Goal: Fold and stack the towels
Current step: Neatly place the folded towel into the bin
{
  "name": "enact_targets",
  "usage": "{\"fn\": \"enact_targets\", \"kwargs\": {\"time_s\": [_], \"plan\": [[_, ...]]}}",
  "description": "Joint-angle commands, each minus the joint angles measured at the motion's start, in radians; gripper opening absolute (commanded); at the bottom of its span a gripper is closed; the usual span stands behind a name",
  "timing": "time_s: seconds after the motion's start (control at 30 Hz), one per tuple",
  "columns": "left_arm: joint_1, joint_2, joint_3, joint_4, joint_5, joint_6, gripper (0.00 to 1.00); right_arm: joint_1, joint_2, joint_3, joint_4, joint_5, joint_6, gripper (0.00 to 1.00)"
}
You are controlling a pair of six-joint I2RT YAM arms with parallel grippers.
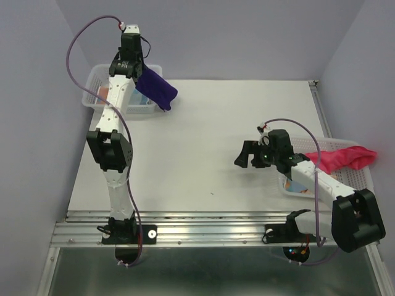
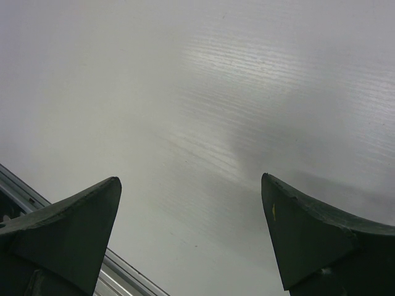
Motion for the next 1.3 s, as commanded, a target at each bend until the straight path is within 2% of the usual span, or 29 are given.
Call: {"fn": "enact_targets", "kwargs": {"time_s": [0.0, 0.17, 0.6, 0.9, 1.27], "plan": [[0.047, -0.109, -0.001, 0.095, 0.079, 0.065, 0.00, 0.006, -0.019, 0.045, 0.007, 0.017, -0.001, 1.00], [0.086, -0.089, -0.029, 0.149, 0.099, 0.115, 0.00, 0.006, -0.013, 0.048, 0.004, 0.037, -0.007, 1.00], [0.220, -0.034, -0.234, 0.310, 0.180, 0.177, 0.00, 0.006, 0.037, 0.071, -0.005, 0.055, -0.020, 1.00], [0.235, -0.029, -0.363, 0.443, 0.201, 0.258, 0.00, 0.006, 0.075, 0.079, 0.003, 0.055, -0.026, 1.00], [0.269, 0.026, -0.333, 0.486, 0.169, 0.263, 0.00, 0.006, 0.110, 0.102, -0.002, 0.072, -0.027, 1.00]]}}
